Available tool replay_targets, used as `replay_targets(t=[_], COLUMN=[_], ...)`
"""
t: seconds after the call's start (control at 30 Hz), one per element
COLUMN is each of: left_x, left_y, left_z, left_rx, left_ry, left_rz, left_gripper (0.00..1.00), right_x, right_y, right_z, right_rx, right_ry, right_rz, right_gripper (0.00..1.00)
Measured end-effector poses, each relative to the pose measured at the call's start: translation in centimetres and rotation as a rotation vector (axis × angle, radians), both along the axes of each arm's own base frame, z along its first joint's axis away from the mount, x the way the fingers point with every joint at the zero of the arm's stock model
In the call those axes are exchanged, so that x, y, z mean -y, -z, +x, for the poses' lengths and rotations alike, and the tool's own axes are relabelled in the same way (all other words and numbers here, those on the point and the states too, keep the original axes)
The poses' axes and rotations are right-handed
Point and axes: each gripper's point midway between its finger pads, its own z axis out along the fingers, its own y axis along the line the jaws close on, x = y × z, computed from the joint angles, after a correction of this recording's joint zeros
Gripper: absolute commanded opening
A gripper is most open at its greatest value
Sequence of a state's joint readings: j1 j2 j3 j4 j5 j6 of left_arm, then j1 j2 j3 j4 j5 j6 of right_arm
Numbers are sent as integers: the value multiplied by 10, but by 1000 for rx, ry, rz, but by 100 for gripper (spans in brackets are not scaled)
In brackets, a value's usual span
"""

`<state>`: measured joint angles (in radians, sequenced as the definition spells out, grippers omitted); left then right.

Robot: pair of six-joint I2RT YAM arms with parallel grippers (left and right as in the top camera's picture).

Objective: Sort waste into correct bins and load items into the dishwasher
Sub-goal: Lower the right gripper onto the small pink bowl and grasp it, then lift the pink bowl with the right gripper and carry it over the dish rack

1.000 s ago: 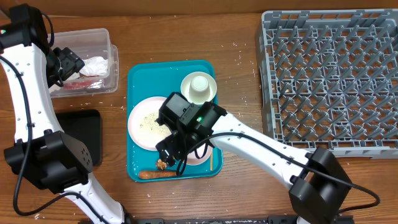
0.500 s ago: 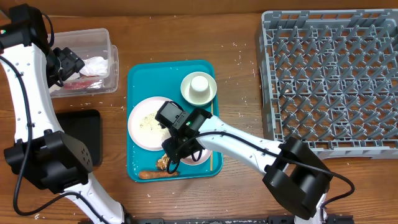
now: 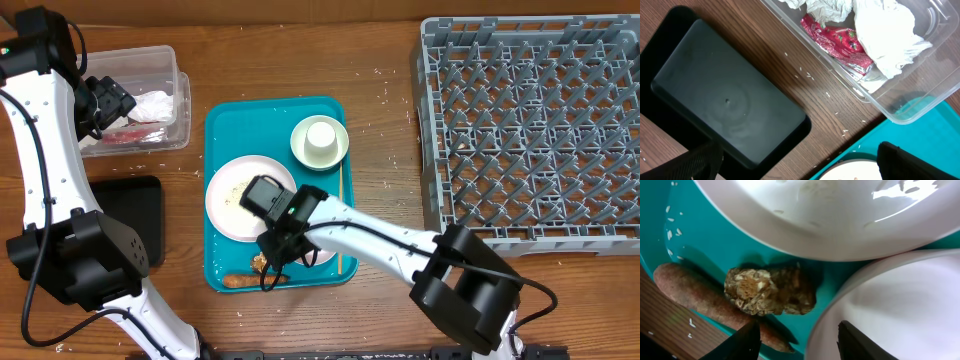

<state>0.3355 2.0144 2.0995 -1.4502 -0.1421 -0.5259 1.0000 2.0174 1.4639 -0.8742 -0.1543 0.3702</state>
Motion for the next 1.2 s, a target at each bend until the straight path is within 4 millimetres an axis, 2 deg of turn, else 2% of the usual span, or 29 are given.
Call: replay_targets(t=[0.2,0.47,0.57,0.73,0.87,0.93,1.07,1.2], left_x=[0,0,0,0,0,0,0,0], left_y=[0,0,0,0,0,0,0,0], left_z=[0,0,0,0,0,0,0,0], left_rx=[0,0,0,0,0,0,0,0], left_ry=[0,0,0,0,0,0,0,0], left_rz=[0,0,0,0,0,0,0,0], left_gripper=[100,100,100,100,100,100,100,100], right_x=[-4,0,2,9,11,10,6,3], right_y=[2,4,6,8,5,2,-8,-20], right_z=[-7,4,4,0,-1,0,2,4], right_rx=[70,124,122,103,94,96,99,101], right_ry=[-10,35,39,45,46,45,47,46], right_rz=[-45,-74,-82,-113,-130,-126,-120,-118], right_gripper=[54,52,41,28,22,19,5,4])
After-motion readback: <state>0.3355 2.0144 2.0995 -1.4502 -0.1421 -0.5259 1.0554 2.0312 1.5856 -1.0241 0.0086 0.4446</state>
